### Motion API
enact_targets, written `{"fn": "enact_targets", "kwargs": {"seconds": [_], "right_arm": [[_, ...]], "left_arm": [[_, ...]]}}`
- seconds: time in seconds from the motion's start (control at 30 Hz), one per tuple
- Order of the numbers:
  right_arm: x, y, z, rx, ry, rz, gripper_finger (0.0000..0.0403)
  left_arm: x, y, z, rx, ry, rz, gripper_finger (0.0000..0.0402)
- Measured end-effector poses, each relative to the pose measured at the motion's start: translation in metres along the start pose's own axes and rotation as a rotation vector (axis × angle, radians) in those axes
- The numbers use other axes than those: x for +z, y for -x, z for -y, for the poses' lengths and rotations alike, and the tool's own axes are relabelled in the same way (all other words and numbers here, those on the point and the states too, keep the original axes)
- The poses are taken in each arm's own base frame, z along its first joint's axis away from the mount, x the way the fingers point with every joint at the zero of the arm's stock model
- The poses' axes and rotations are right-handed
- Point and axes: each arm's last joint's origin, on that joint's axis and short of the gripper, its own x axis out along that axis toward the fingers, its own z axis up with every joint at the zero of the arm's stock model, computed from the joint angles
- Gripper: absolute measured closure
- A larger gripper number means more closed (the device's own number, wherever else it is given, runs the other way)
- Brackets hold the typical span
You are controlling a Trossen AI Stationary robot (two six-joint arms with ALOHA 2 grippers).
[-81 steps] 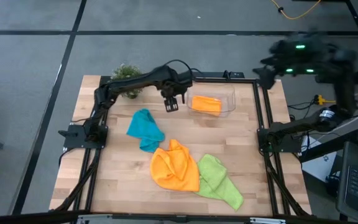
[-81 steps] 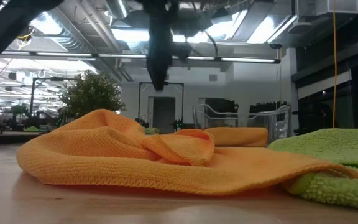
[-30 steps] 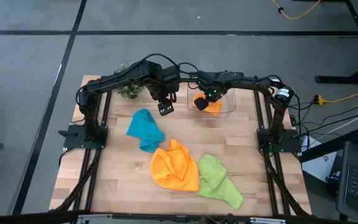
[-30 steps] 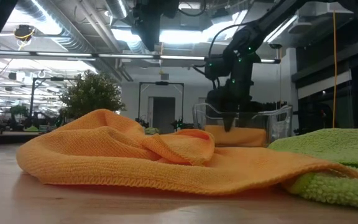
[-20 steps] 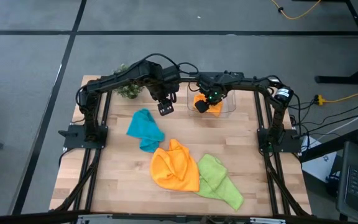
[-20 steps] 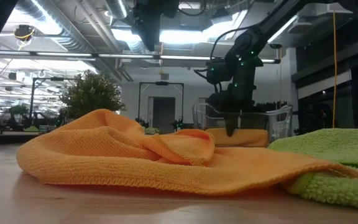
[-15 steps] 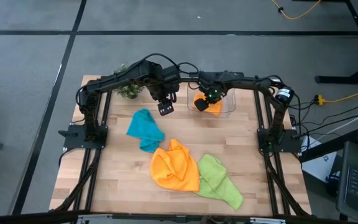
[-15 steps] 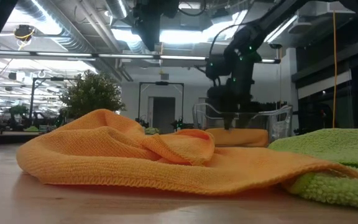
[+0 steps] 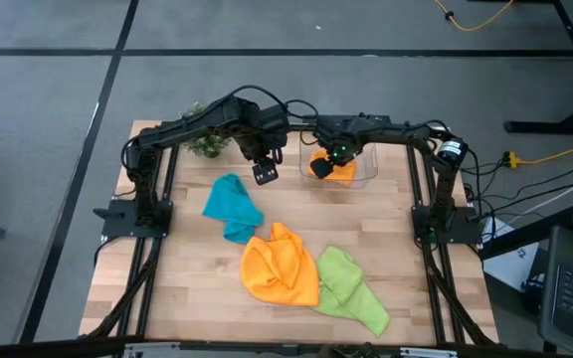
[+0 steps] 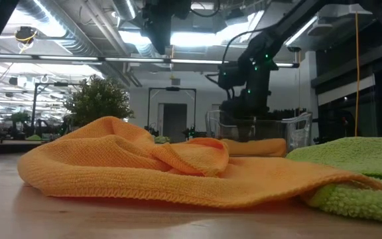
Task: Fold microfiber towels
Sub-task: Adjust the orange microfiber cloth in the bin
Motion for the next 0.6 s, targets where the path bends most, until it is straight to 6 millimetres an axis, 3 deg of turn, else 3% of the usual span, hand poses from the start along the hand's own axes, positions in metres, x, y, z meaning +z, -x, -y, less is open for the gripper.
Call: {"fn": "enact_targets", "kwargs": {"seconds": [0.17,0.6], "right_arm": [[0.0006,-0.0082,0.0012,-0.007,0.034,-0.016,0.0144],[0.0006,-0.0073,0.0012,-0.007,0.347,-0.025,0.0144]], "left_arm": [[0.0004,0.0,0.0,0.001,-0.001,0.004,0.0194],[0.0006,0.0001,0.0,0.001,-0.001,0.007,0.0194]]}}
